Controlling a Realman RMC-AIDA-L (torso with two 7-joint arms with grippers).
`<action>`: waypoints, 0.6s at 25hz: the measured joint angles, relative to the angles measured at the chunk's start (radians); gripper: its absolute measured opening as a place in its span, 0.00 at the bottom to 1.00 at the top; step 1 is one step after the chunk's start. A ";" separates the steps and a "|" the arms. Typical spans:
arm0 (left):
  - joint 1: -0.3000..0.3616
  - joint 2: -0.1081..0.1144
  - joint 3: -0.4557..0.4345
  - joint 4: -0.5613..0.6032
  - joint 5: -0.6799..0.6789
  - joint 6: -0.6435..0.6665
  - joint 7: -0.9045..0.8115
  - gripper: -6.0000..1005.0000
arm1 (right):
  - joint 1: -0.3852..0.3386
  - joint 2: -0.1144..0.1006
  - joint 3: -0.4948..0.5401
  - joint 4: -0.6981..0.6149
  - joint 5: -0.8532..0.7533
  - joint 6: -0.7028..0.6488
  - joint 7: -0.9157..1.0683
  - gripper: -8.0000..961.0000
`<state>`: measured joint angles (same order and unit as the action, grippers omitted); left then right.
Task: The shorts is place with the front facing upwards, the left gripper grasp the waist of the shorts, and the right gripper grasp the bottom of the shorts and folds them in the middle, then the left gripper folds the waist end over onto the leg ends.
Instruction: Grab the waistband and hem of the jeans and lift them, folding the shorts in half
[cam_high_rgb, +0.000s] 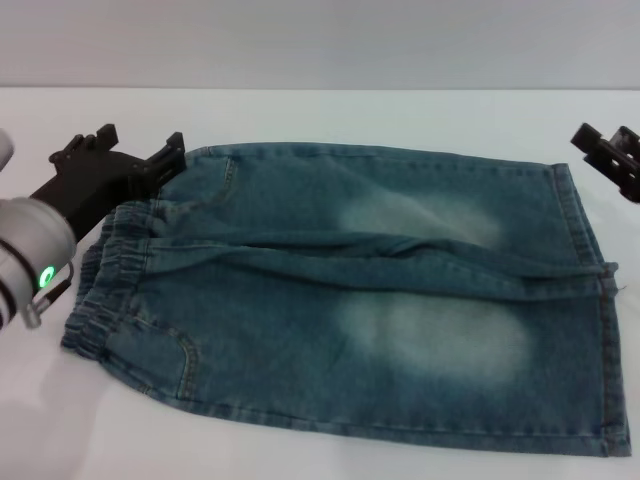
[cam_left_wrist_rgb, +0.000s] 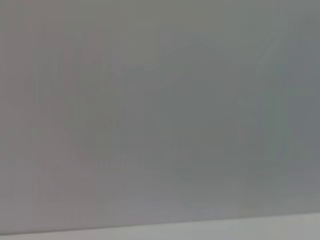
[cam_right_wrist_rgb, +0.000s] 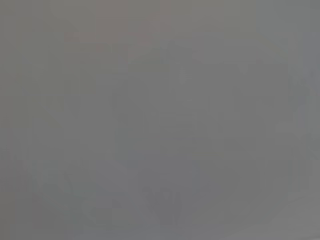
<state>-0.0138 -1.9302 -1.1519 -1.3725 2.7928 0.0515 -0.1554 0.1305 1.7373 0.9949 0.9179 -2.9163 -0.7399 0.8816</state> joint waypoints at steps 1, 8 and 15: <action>0.008 -0.015 -0.024 -0.048 0.025 -0.081 0.008 0.83 | -0.017 -0.022 0.007 0.092 -0.001 0.113 -0.018 0.77; 0.022 -0.119 -0.143 -0.293 0.053 -0.573 0.159 0.83 | -0.068 -0.060 0.153 0.673 0.007 1.060 -0.198 0.77; 0.030 -0.127 -0.204 -0.473 0.056 -0.895 0.180 0.83 | -0.170 0.232 0.470 1.010 0.105 1.653 -0.731 0.76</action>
<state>0.0167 -2.0576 -1.3556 -1.8459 2.8483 -0.8436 0.0248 -0.0397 1.9694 1.4649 1.9279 -2.8109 0.9132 0.1504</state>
